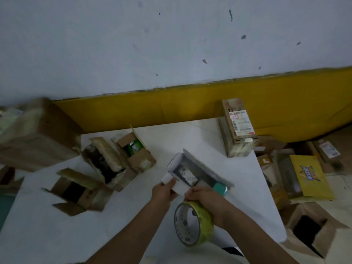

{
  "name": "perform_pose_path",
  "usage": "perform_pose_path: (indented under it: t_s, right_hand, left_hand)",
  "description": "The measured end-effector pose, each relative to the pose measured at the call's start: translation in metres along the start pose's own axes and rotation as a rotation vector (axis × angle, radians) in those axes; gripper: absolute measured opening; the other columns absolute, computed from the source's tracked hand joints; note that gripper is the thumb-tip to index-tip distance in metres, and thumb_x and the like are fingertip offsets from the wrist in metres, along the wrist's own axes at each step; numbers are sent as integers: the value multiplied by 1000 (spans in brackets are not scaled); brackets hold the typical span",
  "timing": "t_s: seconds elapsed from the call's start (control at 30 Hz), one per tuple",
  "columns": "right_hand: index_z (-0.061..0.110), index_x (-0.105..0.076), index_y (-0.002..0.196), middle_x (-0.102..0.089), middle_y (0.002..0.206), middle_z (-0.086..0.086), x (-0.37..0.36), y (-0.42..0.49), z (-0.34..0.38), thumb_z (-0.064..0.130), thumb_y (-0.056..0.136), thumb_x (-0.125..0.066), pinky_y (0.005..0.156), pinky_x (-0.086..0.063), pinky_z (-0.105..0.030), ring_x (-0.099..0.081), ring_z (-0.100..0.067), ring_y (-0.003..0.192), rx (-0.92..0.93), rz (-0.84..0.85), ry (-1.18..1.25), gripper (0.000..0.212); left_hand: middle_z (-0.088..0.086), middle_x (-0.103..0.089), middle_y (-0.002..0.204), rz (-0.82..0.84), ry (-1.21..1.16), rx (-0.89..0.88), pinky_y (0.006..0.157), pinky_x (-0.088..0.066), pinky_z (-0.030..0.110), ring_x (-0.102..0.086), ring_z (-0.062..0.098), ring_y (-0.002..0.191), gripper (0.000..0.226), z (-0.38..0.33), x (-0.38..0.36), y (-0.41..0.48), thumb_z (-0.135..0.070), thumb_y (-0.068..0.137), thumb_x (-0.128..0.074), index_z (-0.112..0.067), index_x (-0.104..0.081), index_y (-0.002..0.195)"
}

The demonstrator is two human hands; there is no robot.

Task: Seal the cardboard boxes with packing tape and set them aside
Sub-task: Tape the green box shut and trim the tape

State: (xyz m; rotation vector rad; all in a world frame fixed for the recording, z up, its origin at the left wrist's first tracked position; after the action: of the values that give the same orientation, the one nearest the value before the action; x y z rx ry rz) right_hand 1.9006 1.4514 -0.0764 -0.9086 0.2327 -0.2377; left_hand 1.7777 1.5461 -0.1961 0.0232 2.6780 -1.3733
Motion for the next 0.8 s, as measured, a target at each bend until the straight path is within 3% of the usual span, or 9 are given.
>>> perform_pose_path:
  t_s: [0.1, 0.17, 0.3, 0.37, 0.47, 0.53, 0.63, 0.73, 0.8]
  right_hand:
    - [11, -65, 80, -67, 83, -11, 4, 5, -7, 11, 90, -64, 72, -54, -32, -62, -21, 75, -46, -47, -24, 10]
    - [11, -63, 80, -66, 82, -11, 8, 13, -13, 13, 92, -62, 81, -53, -37, -61, -22, 76, -81, -75, -58, 12]
    - [10, -62, 82, -64, 77, -11, 20, 29, -19, 15, 91, -60, 70, -52, -35, -60, -22, 72, -83, -146, -95, 10]
    - [12, -61, 88, -66, 88, -13, 24, 38, -16, 19, 91, -62, 81, -56, -39, -63, -24, 81, -67, -170, -170, 8]
    - [14, -58, 88, -66, 98, -14, 23, 49, -8, 21, 93, -61, 91, -55, -40, -65, -27, 93, -60, -202, -304, 10]
    - [16, -54, 86, -65, 103, -14, 20, 58, -3, 23, 96, -57, 95, -53, -40, -65, -28, 100, -50, -219, -443, 13]
    - [16, -52, 85, -64, 103, -11, 11, 71, -6, 26, 98, -53, 96, -52, -38, -64, -25, 100, -41, -197, -670, 17]
    - [9, -59, 106, -64, 107, -11, 5, 85, -16, 26, 97, -54, 93, -53, -34, -63, -23, 99, -68, -210, -735, 20]
    - [6, -59, 112, -64, 110, -12, 4, 93, -20, 25, 98, -51, 95, -52, -34, -63, -24, 102, -69, -234, -800, 25]
  left_hand:
    - [24, -67, 90, -24, 32, 174, 47, -57, 32, -66, 33, 76, 23, 34, 1, -6, -7, 87, -70, 10, -61, 101]
    - [22, -68, 86, 33, 69, 216, 48, -56, 28, -66, 32, 75, 29, 53, 1, -7, -6, 89, -68, 13, -62, 110]
    - [26, -70, 104, 108, 21, 211, 67, -61, 34, -69, 36, 89, 36, 61, 2, -8, -5, 83, -74, 10, -63, 114]
    - [24, -69, 110, 158, -2, 239, 71, -61, 35, -68, 37, 98, 40, 60, 3, -6, -5, 83, -74, 9, -62, 118]
    - [19, -71, 107, 168, 15, 263, 66, -59, 31, -68, 30, 92, 33, 57, 3, -6, -4, 84, -71, 4, -64, 115]
    - [14, -71, 100, 176, 34, 267, 73, -56, 30, -65, 26, 89, 25, 57, 4, -6, -4, 84, -71, -1, -67, 108]
    - [16, -69, 101, 224, 19, 275, 85, -53, 33, -65, 29, 90, 25, 60, 6, -6, 7, 84, -65, 6, -65, 109]
    - [20, -69, 100, 190, 42, 244, 89, -53, 39, -65, 33, 88, 29, 66, 7, -5, 10, 84, -63, 12, -63, 113]
    - [19, -70, 96, 173, 29, 232, 82, -56, 36, -66, 32, 85, 27, 68, 7, -8, 13, 84, -59, 12, -64, 111]
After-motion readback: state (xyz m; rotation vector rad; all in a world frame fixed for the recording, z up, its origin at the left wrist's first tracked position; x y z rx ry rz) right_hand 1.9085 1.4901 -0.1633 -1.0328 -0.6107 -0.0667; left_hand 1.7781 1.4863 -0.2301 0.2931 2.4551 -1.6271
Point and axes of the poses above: each hand's wrist, its own y-axis towards the middle knuckle, its own x-axis out of the back of the hand, z = x × y, the point moved 1 cm from there along y, towards the middle knuckle
